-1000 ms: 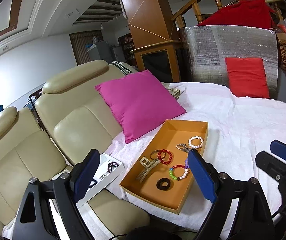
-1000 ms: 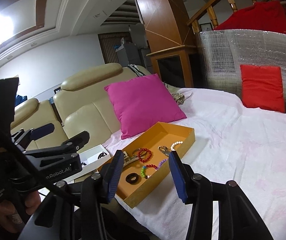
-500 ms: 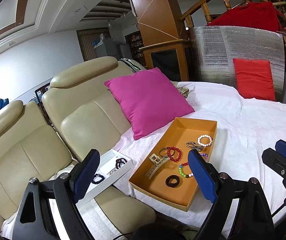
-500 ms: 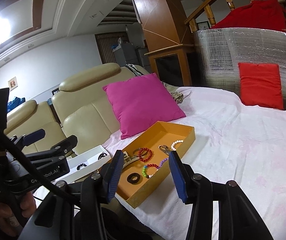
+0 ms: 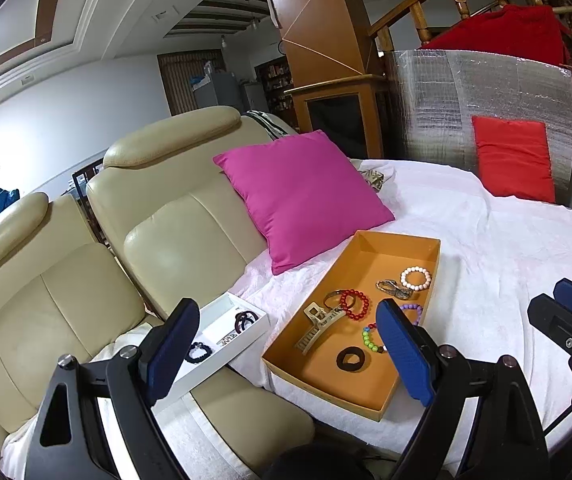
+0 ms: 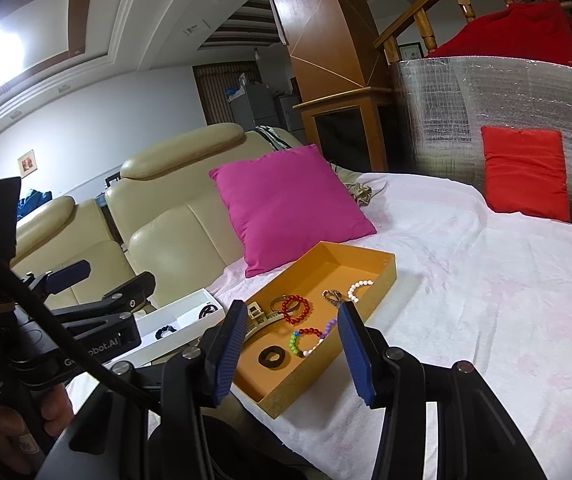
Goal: Organize jewelry
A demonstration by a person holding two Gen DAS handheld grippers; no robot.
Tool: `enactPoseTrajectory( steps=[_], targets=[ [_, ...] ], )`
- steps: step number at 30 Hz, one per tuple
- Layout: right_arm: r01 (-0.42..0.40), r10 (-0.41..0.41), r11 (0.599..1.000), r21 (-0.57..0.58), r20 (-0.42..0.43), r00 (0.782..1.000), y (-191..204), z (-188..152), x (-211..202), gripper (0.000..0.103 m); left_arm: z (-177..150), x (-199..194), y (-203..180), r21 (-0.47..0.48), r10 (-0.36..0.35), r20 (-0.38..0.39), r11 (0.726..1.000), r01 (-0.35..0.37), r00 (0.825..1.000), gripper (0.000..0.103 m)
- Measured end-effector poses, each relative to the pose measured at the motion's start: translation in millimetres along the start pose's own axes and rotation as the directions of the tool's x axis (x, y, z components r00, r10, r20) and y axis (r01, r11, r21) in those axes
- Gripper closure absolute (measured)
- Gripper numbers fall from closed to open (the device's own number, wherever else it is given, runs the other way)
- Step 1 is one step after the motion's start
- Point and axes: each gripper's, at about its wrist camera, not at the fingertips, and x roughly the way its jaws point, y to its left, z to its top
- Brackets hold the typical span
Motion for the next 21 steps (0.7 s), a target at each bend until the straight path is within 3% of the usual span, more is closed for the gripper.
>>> enactPoseTrajectory(
  steps=[21],
  targets=[
    [-0.014, 0.014, 1.0, 0.007, -0.013, 1.0, 4.0, 0.9, 10.6, 0.052, -2.7, 9.5, 5.6, -0.004, 0.011, -0.023, 1.0, -0.011, 1.0, 0.013]
  ],
)
